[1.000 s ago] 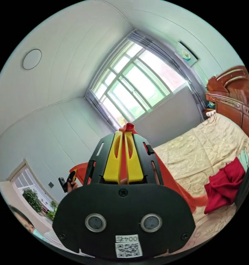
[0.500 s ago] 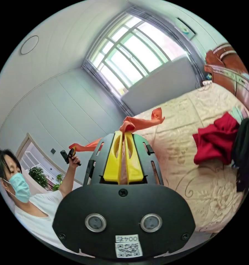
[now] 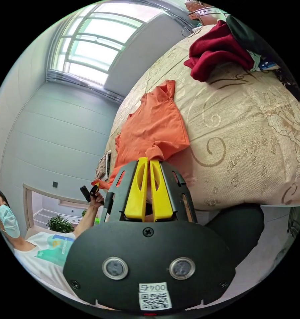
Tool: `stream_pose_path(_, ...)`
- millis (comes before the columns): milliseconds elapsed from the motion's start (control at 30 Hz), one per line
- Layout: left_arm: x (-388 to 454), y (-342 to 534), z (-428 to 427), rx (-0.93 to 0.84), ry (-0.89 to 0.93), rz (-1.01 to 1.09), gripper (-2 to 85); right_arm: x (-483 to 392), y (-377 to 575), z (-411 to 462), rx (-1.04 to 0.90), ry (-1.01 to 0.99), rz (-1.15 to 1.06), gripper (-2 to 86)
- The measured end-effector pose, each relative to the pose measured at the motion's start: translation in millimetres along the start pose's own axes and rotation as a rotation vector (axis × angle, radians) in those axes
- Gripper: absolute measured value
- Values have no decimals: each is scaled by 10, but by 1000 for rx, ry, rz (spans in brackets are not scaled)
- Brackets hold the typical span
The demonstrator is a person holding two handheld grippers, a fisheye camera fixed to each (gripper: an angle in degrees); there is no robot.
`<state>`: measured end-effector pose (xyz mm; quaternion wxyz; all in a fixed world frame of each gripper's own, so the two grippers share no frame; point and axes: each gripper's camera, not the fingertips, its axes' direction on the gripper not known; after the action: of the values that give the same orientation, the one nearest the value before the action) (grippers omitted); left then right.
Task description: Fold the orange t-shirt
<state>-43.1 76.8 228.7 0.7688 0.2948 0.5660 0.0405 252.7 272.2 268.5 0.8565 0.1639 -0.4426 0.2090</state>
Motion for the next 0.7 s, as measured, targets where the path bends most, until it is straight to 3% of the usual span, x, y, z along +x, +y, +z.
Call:
stream_pose_path(133, -277, 496, -250, -88, 16, 15, 21, -132, 140, 81, -57, 105, -48, -5)
stream_pose_path(333, -983, 1099, -489, -131, 43, -96, 20, 22, 216, 635, -178, 151, 84, 4)
stream_pose_path(500, -1333, 1411, -752, -192, 98, -97, 17, -182, 143, 1074, -338, 303, 97, 51)
stream_pose_path(633, -1474, 1727, -1106, -303, 83, -46, 12, -418, 134, 977, -320, 378, 60, 71)
stream_pose_path(700, -1495, 1785, -1352, -253, 84, -11, 8, -562, 103, 861, -248, 415, 57, 70)
